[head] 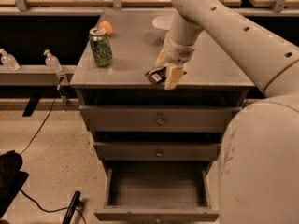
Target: Place rxbar chocolate into bottom drawer
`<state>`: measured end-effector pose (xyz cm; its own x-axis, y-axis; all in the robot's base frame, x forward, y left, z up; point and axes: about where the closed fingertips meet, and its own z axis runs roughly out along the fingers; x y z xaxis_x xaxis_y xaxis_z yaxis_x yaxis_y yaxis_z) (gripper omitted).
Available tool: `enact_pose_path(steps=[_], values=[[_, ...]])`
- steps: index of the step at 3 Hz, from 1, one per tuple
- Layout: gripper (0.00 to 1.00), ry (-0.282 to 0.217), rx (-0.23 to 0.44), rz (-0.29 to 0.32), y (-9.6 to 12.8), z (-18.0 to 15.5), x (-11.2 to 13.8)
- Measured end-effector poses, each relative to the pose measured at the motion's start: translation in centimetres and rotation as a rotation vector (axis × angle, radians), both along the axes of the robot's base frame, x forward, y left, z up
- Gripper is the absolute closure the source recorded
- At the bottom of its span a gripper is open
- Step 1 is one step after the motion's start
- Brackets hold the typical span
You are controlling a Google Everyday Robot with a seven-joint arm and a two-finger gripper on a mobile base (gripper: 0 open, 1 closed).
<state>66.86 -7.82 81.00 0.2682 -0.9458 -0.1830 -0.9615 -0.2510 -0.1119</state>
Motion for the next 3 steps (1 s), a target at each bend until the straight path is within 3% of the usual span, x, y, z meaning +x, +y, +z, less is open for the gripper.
enact_pose_path(steps=[3], values=[[1.00, 0.000, 0.000, 0.000, 0.00, 0.04, -0.02]])
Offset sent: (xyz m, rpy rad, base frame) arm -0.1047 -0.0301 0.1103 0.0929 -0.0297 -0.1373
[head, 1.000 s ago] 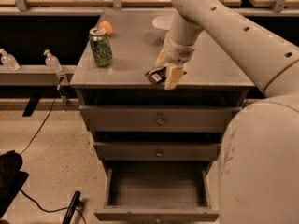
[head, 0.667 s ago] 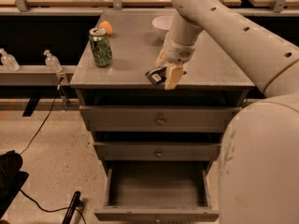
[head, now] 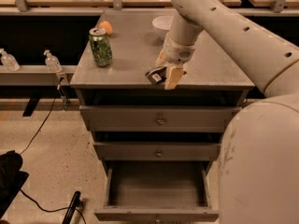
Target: Place rxbar chocolate into bottom drawer
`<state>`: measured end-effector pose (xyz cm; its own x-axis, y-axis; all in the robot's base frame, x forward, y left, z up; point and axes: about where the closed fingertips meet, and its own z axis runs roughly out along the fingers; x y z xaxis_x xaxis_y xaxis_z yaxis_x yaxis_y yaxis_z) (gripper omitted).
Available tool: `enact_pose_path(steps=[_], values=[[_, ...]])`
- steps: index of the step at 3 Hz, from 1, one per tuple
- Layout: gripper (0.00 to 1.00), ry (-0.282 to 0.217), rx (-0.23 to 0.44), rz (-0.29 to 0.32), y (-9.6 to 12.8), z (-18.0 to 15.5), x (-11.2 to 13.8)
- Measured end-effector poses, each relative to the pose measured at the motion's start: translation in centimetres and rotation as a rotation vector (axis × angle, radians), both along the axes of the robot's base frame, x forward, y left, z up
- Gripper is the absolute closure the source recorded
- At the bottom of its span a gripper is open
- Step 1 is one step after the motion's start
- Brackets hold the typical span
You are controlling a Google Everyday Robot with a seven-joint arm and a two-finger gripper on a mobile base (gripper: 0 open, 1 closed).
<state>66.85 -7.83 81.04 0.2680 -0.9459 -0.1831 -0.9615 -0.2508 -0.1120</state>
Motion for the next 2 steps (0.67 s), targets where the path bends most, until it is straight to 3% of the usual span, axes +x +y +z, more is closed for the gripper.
enact_pose_path(steps=[2], values=[[1.00, 0.000, 0.000, 0.000, 0.00, 0.02, 0.00]])
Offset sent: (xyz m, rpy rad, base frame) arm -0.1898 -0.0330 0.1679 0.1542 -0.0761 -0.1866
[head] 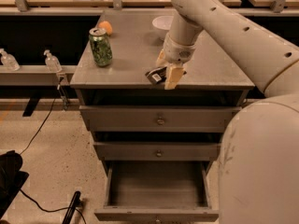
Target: Place rxbar chocolate into bottom drawer
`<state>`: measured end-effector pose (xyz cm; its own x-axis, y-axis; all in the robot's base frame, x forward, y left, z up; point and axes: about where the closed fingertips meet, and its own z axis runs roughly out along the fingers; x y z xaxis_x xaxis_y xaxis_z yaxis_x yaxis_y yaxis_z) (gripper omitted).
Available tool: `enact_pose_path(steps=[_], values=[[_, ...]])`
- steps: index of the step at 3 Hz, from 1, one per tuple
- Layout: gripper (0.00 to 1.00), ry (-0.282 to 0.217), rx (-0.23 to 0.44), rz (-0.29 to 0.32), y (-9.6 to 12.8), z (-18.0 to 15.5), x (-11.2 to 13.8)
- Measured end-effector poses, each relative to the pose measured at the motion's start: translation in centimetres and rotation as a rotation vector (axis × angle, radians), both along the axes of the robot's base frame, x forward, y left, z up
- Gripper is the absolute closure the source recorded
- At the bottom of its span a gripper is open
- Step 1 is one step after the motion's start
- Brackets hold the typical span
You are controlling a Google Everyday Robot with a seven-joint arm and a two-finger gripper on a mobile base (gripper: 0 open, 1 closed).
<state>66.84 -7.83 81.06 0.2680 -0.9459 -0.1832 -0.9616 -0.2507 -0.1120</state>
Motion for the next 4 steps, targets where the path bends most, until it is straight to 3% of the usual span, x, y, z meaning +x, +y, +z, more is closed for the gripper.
enact_pose_path(steps=[2, 4], values=[[1.00, 0.000, 0.000, 0.000, 0.00, 0.01, -0.01], [0.54, 0.000, 0.000, 0.000, 0.00, 0.02, -0.02]])
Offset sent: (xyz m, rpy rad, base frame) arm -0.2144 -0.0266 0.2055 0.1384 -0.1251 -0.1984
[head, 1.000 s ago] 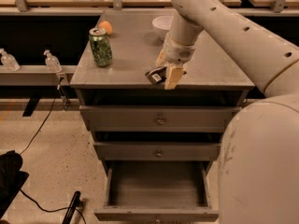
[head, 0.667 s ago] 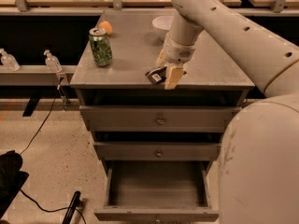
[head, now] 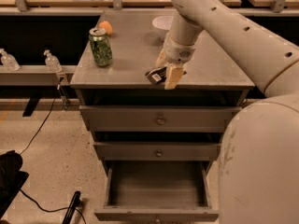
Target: Place rxbar chocolate into bottom drawer
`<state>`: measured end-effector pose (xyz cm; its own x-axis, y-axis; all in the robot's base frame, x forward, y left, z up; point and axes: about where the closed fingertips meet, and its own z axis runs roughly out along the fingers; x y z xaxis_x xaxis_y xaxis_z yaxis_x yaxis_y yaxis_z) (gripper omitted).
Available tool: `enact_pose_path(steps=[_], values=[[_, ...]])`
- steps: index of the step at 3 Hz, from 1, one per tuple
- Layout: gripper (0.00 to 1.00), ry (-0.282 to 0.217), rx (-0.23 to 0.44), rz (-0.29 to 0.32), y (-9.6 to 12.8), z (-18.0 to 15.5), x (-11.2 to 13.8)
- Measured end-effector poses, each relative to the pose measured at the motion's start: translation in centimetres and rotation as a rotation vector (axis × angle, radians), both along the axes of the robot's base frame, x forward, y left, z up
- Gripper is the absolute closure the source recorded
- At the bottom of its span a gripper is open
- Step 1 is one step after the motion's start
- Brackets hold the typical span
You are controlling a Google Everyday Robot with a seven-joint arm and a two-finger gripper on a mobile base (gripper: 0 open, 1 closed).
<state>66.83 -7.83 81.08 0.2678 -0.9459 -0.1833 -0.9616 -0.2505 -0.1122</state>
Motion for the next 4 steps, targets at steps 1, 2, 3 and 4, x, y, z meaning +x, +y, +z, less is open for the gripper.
enact_pose_path(steps=[1, 2, 3, 4], values=[[0.31, 0.000, 0.000, 0.000, 0.0, 0.0, 0.0], [0.08, 0.000, 0.000, 0.000, 0.0, 0.2, 0.0], [0.00, 0.000, 0.000, 0.000, 0.0, 0.2, 0.0], [0.00, -0.017, 0.010, -0.022, 0.0, 2.3, -1.9]])
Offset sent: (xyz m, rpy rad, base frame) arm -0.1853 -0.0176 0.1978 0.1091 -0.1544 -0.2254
